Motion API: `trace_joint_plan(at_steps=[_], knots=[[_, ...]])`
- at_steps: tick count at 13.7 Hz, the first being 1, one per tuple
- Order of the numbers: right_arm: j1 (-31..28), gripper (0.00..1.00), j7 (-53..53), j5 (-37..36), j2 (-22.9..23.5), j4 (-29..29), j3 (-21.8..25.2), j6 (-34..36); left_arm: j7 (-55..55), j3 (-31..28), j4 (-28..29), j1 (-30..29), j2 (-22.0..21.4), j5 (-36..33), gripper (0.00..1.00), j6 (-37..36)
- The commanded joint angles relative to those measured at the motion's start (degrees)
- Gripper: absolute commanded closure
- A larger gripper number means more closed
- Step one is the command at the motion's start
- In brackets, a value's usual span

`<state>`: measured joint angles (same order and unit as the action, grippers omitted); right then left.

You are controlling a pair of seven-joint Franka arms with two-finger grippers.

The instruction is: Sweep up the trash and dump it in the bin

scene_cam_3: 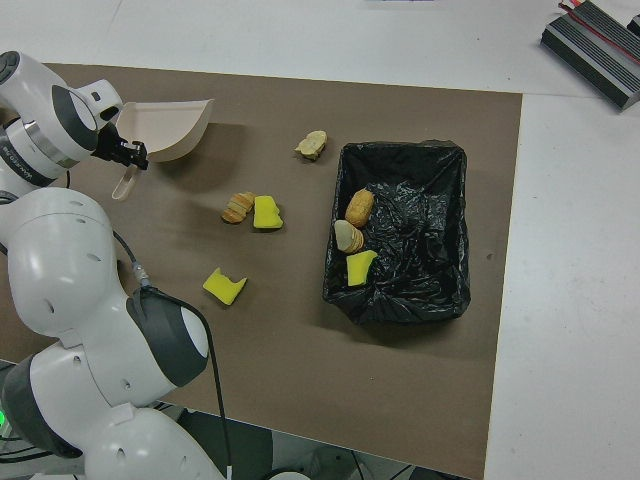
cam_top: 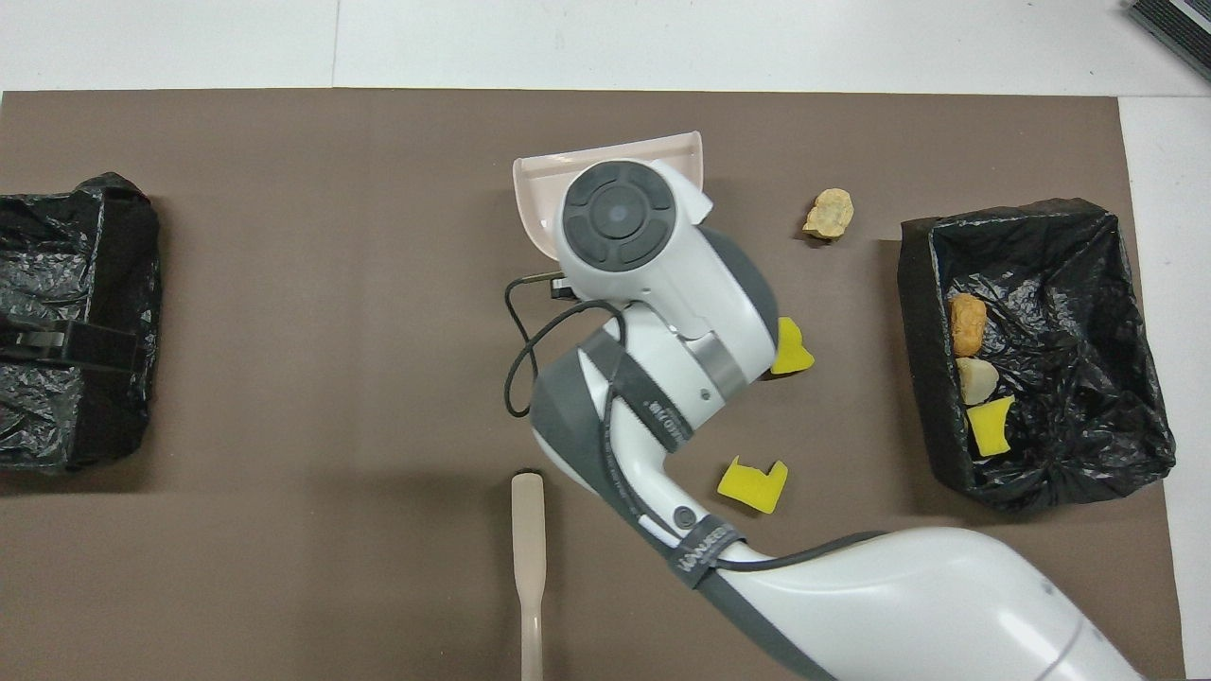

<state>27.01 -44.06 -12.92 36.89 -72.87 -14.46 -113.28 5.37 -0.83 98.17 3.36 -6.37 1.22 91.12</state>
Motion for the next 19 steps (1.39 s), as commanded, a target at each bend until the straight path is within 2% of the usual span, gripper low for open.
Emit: trace_joint_plan(at_steps=[1, 3, 8, 14, 15, 18, 19], knots=[[0.1, 1.0, -1.8, 6.8, 2.0, 2.7, -0.7, -1.0, 0.5, -0.4, 1.2, 0.7, -0.8, -1.0, 0.0, 0.0], [2.0, 1.0, -2.5, 7.6, 2.7, 1.6, -0.7, -1.1, 0.6, -0.4, 1.3, 0.7, -0.8, -1.0, 0.0, -0.1], [2.2, 1.0, -2.3, 8.1, 1.6, -1.6, -0.9, -0.5, 0.5, -0.3, 1.8, 0.8, -0.7, -1.0, 0.0, 0.1], [1.4, 0.66, 1.0, 10.0, 1.3, -2.2, -0.9, -0.4, 0.3, -0.1, 1.1, 0.9, 2.5, -0.3, 0.0, 4.1], [1.5, 0.45, 0.9, 10.2, 0.8, -2.1, -0.9, -0.2, 0.3, -0.1, 1.2, 0.9, 3.4, -0.3, 0.0, 5.2], [0.4, 0.27, 0.9, 10.4, -1.9, -2.1, -0.9, 0.3, 0.3, 0.0, 1.7, 3.1, 5.4, -0.3, 0.0, 9.0], [0.0, 0.17, 0.9, 10.4, -2.8, -2.1, -0.9, 0.3, 0.3, 0.0, 1.7, 3.8, 6.2, -0.3, 0.0, 10.1]])
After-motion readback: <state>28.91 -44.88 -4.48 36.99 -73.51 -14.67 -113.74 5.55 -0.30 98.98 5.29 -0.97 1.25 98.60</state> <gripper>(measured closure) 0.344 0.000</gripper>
